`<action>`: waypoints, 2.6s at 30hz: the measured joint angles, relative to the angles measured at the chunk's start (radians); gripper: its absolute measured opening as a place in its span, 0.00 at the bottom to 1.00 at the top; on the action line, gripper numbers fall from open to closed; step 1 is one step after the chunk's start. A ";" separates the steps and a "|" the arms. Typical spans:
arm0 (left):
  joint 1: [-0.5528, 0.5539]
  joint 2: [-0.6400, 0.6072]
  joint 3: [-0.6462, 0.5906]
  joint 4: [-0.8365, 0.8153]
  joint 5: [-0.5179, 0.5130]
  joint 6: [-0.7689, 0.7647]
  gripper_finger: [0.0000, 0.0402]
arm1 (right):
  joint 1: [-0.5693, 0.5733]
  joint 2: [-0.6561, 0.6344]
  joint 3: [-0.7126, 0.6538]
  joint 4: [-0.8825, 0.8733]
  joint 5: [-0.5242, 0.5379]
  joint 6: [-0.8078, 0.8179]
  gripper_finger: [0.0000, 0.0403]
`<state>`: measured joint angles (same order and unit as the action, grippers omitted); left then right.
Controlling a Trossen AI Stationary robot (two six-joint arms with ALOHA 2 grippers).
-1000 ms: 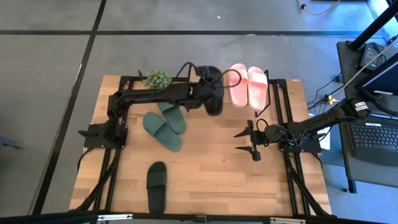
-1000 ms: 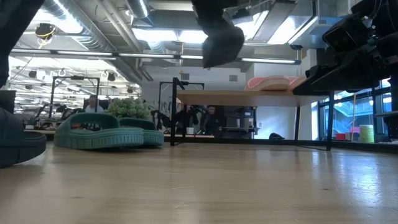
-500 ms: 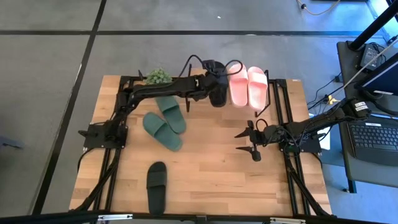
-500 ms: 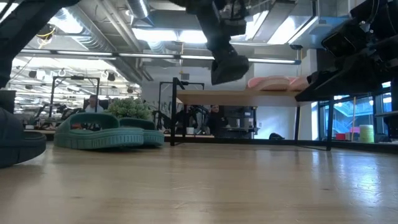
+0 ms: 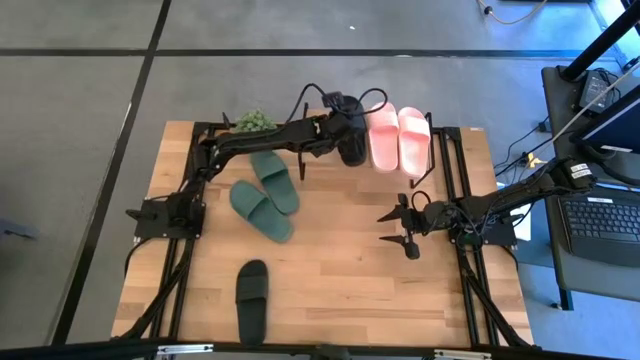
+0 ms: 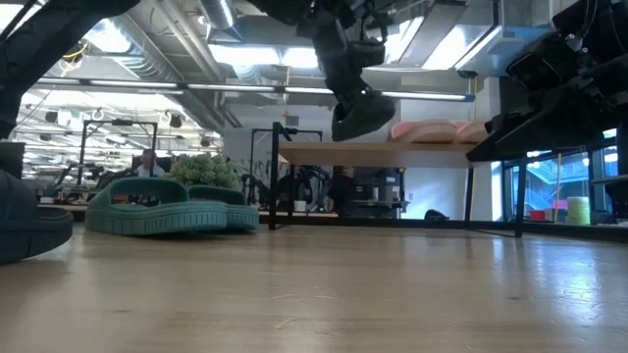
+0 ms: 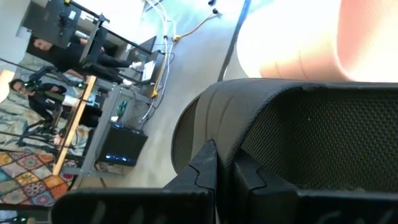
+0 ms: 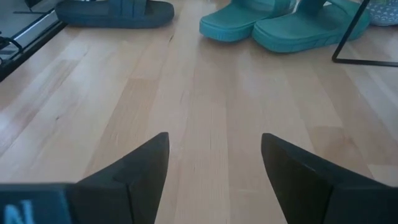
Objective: Pick and place slides into the shelf
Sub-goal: Put the right black slide on the shelf
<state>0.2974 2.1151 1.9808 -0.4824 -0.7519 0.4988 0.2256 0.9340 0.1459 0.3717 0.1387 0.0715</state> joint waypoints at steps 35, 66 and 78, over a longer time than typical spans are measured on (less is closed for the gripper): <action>-0.028 0.005 -0.005 -0.037 0.019 -0.106 0.01 | 0.000 0.000 0.000 0.071 0.000 -0.005 0.63; -0.013 0.053 -0.006 0.007 0.016 -0.129 0.08 | 0.000 0.000 -0.001 0.051 0.000 -0.004 0.63; -0.014 0.055 -0.006 0.006 0.039 -0.102 0.20 | 0.000 0.000 -0.001 0.051 0.000 -0.002 0.63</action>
<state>0.2836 2.1696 1.9751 -0.4767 -0.7131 0.3969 0.2256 0.9340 0.1452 0.4229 0.1387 0.0692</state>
